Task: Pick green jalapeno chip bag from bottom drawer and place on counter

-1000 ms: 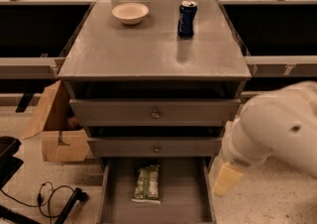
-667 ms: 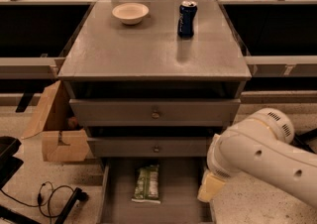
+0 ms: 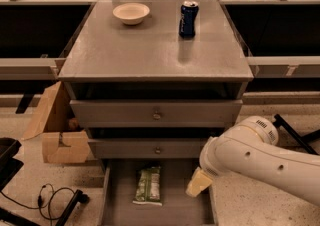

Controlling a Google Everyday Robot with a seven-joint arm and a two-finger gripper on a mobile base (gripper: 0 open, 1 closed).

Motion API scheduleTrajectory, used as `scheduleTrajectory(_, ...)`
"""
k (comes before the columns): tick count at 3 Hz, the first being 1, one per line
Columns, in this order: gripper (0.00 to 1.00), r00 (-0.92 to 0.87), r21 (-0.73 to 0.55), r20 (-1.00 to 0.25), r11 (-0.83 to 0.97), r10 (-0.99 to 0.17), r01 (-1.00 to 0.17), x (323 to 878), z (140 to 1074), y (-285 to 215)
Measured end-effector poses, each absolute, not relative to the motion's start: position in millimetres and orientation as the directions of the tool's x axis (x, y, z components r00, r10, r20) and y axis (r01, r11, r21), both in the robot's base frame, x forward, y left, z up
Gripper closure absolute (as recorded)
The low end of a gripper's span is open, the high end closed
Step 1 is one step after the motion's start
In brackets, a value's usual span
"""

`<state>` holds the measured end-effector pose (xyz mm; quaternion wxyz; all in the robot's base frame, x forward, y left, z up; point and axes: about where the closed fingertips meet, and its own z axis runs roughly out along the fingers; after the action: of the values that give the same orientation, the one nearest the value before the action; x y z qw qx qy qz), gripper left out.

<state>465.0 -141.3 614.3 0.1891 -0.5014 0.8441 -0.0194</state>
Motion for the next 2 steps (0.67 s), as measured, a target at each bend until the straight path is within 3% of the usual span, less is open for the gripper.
scheduleTrajectory(2,0.00,-0.444,-0.145,-0.400,0.533,-0.802,-0.833,500.0,530.0,-97.0)
